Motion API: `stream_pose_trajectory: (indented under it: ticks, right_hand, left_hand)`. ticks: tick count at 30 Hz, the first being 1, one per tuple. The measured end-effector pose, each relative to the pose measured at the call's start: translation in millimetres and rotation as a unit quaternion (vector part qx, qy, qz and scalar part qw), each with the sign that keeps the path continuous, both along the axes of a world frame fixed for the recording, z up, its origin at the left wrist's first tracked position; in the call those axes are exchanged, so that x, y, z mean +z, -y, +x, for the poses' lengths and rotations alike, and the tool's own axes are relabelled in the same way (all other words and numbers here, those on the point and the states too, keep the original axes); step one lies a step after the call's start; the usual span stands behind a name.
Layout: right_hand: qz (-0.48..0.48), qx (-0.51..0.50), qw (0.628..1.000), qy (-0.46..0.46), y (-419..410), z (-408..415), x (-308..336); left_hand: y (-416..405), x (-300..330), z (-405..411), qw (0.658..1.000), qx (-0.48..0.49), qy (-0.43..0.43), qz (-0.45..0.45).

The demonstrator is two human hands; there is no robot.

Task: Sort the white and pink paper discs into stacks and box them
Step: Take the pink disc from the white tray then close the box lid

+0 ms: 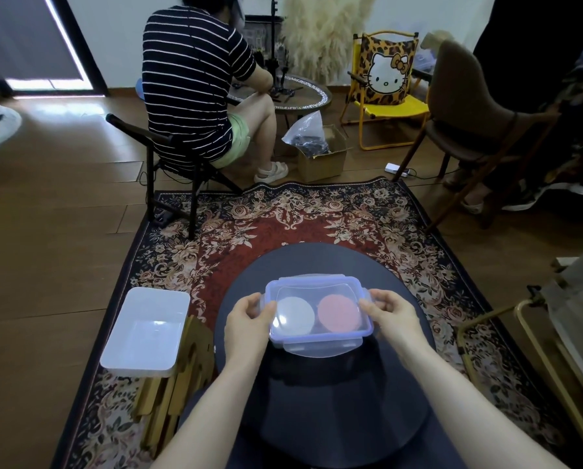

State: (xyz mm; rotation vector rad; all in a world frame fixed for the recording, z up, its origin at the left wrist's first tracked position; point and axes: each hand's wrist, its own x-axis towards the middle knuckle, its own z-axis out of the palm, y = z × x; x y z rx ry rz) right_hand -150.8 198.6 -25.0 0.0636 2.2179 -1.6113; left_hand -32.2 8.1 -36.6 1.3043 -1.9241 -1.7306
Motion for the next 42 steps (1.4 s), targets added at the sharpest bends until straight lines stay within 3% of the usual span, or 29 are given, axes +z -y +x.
stream_pose_trajectory:
  ticks: [9,14,15,19,23,27,32,35,39,42]
  right_hand:
    - [0.024,0.009,1.0,0.004,2.1,-2.7,1.0]
    - [0.078,-0.02,0.997,-0.019,-2.2,-3.9,-9.5]
    - [0.088,-0.009,0.996,-0.028,-2.3,-2.7,-11.3]
    - [0.07,0.052,0.996,0.008,0.1,2.5,-7.8]
    - [0.094,0.094,0.99,0.039,-8.1,8.4,8.9]
    - [0.144,0.276,0.929,0.202,-27.1,45.3,13.0]
    - [0.093,0.122,0.985,0.074,-33.6,57.5,2.9]
    - [0.043,0.119,0.992,-0.022,-21.4,61.1,-2.4]
    - [-0.046,0.143,0.989,0.011,-1.4,63.7,-10.2]
    - [-0.08,0.122,0.989,0.021,1.9,66.1,-12.9]
  left_hand:
    - [4.6,3.8,-5.3,0.999,-0.014,0.022,-0.022]
    - [-14.0,15.6,7.9,0.969,-0.054,0.124,-0.204]
    - [-17.1,15.0,9.2,0.969,-0.061,0.126,-0.203]
    - [-9.2,3.6,3.5,0.998,-0.044,0.044,-0.024]
    - [1.9,4.6,-3.9,0.996,-0.082,0.002,-0.02]
    - [20.4,17.5,-23.5,0.996,-0.07,-0.029,-0.037]
    - [1.3,26.8,-0.2,0.995,0.008,-0.023,-0.098]
    - [-31.1,6.6,34.0,0.997,0.05,-0.008,-0.06]
    - [-77.7,-11.0,50.6,0.999,-0.017,-0.032,0.037]
    - [-75.5,-9.3,36.8,0.998,-0.012,-0.056,0.033]
